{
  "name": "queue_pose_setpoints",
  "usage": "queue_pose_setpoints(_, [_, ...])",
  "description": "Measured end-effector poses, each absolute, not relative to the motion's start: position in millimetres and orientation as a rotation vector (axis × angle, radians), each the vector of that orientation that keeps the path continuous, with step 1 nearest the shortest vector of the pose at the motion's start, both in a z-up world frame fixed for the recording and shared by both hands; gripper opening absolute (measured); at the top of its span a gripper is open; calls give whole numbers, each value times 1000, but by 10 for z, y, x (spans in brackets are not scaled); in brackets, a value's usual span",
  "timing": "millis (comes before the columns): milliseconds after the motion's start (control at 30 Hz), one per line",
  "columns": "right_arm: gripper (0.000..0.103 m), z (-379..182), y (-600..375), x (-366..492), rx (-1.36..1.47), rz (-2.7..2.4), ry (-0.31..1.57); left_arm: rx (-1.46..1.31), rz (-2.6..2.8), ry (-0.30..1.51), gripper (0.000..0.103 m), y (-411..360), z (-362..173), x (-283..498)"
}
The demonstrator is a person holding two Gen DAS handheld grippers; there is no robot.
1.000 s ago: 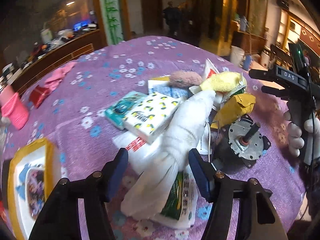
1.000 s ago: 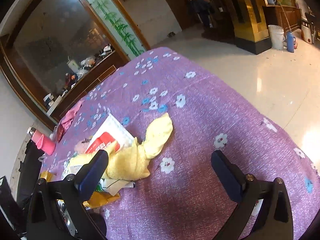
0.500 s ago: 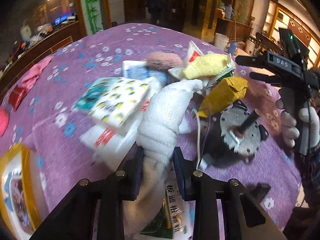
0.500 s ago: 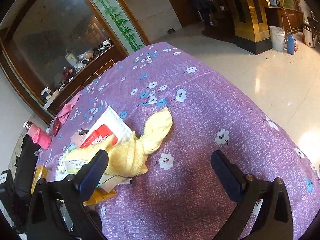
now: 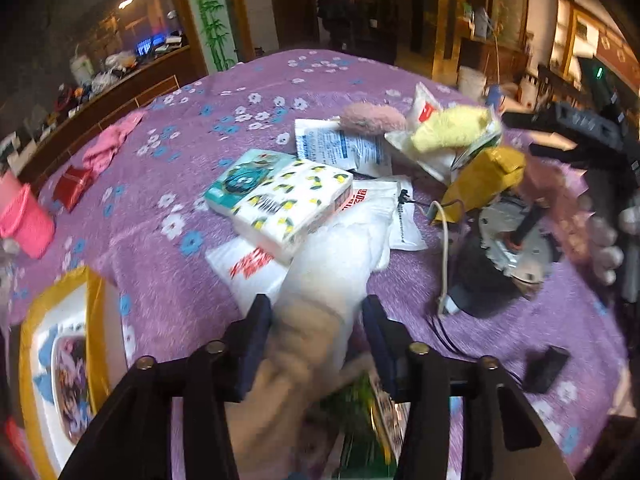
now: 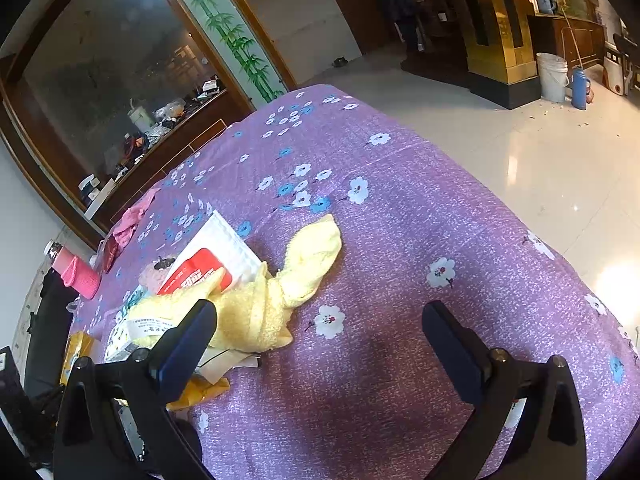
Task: Organize soft objects
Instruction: 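Lift the white towel with the left tool and carry it over the tray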
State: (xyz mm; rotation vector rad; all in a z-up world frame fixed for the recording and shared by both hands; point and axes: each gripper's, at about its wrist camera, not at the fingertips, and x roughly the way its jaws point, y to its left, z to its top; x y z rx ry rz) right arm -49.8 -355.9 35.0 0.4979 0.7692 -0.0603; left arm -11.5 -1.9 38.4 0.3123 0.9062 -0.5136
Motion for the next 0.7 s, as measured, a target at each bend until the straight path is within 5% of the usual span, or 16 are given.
queue_pose_setpoints(167, [103,342,-3575,-479,493,-67,773,416,-479,882,41,-245,244,-38])
queue_pose_setpoints(700, [103,323,-3628,-470,488,-101,774,-47,-458,629,42,738,1239,-884])
